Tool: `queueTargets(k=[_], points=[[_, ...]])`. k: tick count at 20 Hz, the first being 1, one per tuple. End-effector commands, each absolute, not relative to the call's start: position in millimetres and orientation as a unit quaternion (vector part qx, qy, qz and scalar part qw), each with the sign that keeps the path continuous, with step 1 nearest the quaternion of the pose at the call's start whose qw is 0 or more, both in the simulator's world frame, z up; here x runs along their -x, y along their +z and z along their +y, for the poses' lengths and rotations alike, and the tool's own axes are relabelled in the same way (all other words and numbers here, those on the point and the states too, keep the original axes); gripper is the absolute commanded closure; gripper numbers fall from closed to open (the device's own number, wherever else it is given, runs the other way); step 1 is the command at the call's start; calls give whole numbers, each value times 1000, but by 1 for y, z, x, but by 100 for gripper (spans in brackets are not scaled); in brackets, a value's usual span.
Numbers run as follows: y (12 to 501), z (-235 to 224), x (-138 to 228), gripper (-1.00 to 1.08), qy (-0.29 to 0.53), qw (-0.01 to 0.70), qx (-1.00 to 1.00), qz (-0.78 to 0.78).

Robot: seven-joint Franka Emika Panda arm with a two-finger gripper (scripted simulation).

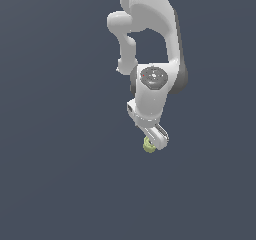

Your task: Pick up the object and move it to a goal position.

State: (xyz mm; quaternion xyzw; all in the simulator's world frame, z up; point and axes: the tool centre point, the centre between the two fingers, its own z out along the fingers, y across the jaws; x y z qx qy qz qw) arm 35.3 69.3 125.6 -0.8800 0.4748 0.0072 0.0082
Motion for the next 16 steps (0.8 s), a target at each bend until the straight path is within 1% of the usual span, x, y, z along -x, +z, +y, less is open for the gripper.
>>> queueTargets(k=[1,16], points=[[122,74,-37,-92,7,7,865,502],[105,97,-44,-92,2,1,773,635]])
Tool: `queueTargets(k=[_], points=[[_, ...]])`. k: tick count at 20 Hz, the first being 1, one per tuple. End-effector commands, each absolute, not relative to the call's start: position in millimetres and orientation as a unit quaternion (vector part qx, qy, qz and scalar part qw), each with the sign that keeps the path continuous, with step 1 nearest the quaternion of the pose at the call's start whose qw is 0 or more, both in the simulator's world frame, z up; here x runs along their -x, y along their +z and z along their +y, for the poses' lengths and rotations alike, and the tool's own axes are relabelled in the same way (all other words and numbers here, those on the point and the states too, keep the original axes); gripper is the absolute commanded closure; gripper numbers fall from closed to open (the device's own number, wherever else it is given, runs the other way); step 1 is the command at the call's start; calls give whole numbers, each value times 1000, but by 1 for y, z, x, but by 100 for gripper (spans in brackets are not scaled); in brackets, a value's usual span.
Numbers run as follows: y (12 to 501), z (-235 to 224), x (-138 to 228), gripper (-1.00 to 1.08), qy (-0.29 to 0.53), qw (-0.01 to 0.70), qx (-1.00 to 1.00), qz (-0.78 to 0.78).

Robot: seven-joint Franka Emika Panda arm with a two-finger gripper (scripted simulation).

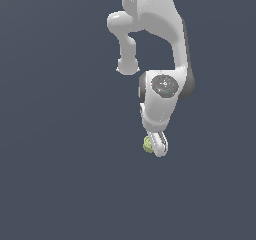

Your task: Pick up the object and move it to a goal position.

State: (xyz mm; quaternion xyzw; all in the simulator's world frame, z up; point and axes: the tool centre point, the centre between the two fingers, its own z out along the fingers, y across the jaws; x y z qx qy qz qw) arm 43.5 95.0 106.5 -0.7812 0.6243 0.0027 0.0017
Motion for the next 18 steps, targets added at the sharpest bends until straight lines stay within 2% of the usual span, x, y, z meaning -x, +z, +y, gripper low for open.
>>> queueTargets(k=[1,18], points=[[104,98,-44,-92,2,1,768,640],[90,103,-45,-92,0,0,745,667]])
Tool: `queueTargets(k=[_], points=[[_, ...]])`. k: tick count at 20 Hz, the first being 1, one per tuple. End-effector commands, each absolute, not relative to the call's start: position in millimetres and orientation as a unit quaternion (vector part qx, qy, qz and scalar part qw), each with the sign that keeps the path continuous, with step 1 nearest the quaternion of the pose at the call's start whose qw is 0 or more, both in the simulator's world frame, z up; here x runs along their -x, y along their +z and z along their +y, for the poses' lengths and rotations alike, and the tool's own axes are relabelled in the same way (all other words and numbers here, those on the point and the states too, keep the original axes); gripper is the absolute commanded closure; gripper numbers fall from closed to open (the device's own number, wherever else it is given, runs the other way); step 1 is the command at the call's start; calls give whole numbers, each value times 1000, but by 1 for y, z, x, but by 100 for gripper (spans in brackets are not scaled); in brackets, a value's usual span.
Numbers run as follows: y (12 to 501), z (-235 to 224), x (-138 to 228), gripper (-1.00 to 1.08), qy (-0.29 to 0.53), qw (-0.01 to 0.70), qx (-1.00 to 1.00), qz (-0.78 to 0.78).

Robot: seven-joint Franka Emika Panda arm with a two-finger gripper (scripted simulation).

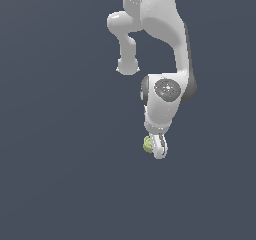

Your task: Pick up the object and move it to a goal position.

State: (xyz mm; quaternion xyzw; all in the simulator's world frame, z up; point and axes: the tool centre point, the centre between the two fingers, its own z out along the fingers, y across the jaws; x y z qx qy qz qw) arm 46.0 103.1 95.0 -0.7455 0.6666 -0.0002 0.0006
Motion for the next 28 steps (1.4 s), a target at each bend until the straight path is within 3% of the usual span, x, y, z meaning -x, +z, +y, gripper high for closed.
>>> queueTargets(k=[1,12,13,28], points=[[85,103,-45,-92,0,0,745,667],[51,103,-46,-92,0,0,744,668],[51,103,-46,108,0,0,744,668],[58,101,-45,108,0,0,744,668]])
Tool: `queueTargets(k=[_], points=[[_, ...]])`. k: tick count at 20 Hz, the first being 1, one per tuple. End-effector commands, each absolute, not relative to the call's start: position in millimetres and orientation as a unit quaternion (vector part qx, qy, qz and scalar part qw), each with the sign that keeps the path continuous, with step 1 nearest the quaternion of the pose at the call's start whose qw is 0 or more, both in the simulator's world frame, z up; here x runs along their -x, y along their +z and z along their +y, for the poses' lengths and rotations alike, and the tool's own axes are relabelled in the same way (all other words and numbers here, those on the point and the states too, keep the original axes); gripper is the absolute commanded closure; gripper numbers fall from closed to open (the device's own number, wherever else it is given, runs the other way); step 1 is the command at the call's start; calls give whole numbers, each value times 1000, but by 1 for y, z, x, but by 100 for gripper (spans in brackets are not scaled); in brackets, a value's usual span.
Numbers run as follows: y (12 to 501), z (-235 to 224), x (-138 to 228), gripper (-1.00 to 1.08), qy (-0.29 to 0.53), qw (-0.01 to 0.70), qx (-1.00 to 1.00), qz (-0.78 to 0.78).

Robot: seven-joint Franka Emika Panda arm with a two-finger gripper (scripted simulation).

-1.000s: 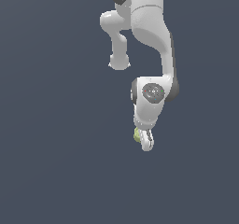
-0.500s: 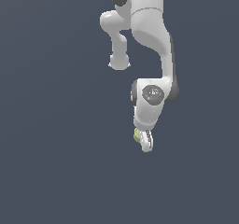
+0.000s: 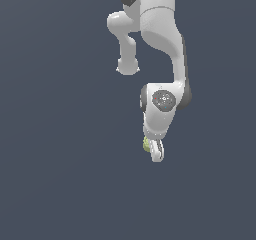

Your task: Pick up the object and move it to a goal position.

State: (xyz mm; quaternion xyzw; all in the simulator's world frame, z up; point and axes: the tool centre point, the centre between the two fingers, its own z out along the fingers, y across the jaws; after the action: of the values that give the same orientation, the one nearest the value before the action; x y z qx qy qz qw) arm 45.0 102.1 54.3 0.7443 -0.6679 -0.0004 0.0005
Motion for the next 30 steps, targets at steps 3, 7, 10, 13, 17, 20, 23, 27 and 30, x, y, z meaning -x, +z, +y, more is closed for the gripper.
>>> queueTargets(k=[3,7,10,13,17,20,23,27,30], points=[[69,98,-44,108,0,0,-744,-668],[93,92,-43,108,0,0,-744,-668],[118,86,-41,108,0,0,-744,-668],[148,79,-38,108,-1,0,-744,-668],[195,67,-35,108,-1,0,-744,-669],[231,58,-33,108,-1,0,-743,-669],[267,49,-31,108,0,0,-743,-669],[313,38,-29,108,0,0,-743,-669],[347,30,-28,108,0,0,-743,-669]])
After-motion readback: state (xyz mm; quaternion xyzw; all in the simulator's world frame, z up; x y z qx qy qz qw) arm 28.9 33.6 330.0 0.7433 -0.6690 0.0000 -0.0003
